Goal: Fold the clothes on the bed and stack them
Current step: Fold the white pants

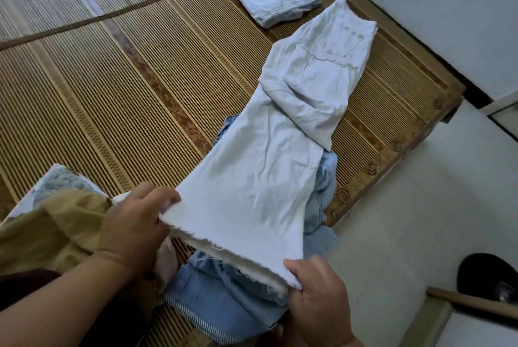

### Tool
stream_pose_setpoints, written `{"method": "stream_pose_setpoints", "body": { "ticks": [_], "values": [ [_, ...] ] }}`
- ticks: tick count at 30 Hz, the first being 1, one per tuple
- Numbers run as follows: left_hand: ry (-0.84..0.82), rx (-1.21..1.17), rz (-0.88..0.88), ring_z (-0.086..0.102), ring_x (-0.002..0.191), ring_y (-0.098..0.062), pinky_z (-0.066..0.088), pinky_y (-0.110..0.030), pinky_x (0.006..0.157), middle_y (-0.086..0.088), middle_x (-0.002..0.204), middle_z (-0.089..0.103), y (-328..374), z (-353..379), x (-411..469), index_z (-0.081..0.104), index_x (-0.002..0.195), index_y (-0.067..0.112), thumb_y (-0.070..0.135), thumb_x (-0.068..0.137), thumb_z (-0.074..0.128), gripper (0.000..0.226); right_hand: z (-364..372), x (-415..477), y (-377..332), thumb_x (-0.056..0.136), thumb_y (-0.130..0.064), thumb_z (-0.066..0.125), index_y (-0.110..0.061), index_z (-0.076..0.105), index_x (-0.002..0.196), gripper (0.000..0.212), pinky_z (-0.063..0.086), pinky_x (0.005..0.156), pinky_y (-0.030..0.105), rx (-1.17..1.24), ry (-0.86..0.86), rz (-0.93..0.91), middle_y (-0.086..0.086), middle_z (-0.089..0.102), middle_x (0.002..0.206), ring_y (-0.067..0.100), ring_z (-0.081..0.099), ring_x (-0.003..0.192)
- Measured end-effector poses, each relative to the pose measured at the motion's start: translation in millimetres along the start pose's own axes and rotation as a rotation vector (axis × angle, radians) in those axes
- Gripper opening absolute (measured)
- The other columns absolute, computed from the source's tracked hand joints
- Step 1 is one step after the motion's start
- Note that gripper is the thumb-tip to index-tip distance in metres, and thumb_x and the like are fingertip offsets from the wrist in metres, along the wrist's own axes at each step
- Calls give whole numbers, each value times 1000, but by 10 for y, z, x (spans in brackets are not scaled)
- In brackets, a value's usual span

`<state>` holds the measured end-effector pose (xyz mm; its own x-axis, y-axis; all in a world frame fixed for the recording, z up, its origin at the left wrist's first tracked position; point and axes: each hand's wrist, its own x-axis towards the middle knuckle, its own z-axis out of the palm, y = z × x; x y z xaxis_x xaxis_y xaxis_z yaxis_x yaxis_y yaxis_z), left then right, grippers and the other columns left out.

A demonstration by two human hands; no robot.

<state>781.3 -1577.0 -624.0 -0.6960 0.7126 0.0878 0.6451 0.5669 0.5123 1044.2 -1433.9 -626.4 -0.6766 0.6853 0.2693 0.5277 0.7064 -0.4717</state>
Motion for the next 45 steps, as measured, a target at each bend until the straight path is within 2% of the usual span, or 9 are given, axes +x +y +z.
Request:
{"method": "stream_pose_setpoints", "body": {
  "ticks": [6,10,13,16,22,32,35,38,45],
  "values": [
    [-355,20,-316,49,76,-9,36,-25,59,12,85,51,-323,225,-141,70,90,40,12,75,73,32,233,-145,-36,55,-5,79,-25,74,77,31,51,74,63,-42,-507,174,3,63,72,24,66,63],
    [-589,238,-197,48,81,-4,44,-26,68,17,86,42,-377,340,-61,67,93,44,19,81,64,27,252,-42,-25,79,-33,47,-32,68,111,38,44,95,29,-15,-863,320,-6,61,107,17,59,104],
    [-850,412,-116,50,96,-6,48,-25,86,14,97,45,-247,385,171,67,108,38,20,83,59,31,204,320,-8,73,-45,39,-21,71,92,44,46,72,30,23,-674,299,-2,59,89,22,59,93],
    [-597,250,-55,49,109,-14,47,-33,93,7,118,51,34,538,441,57,125,37,16,84,52,47,340,938,223,85,-49,50,-24,64,119,44,43,85,31,45,-400,283,3,57,114,24,52,113],
    [-701,243,119,-1,148,-26,14,-50,117,-1,162,-3,549,1289,982,3,151,37,69,82,48,89,948,1758,763,80,-74,44,-28,-2,153,98,4,115,52,-350,-866,213,-2,-15,161,22,-13,147],
    [-1040,245,-62,-24,143,-14,3,-48,117,9,153,-33,-21,1101,-168,-24,146,38,90,67,9,100,772,272,313,78,-74,23,-37,3,152,85,-27,102,53,-96,-1067,-287,-7,-33,150,28,-44,129],
    [-1124,270,-130,-11,147,-16,13,-46,119,4,160,-17,59,929,-229,-10,151,30,91,68,13,106,692,361,238,80,-74,24,-41,23,148,75,-31,95,55,-10,-1141,-360,-6,-7,161,26,-24,143],
    [-909,226,-152,48,126,-11,42,-33,102,9,137,53,310,838,72,48,132,36,81,76,31,74,609,755,312,87,-66,39,-35,48,137,59,-24,106,55,120,-982,-185,-11,37,151,9,10,146],
    [-482,31,-42,52,114,-4,38,-18,86,17,127,58,1179,1138,1472,57,126,37,44,89,57,38,433,2348,1256,88,-29,63,-23,67,117,29,38,103,37,272,-340,354,-3,66,118,17,55,116]
  ]
}}
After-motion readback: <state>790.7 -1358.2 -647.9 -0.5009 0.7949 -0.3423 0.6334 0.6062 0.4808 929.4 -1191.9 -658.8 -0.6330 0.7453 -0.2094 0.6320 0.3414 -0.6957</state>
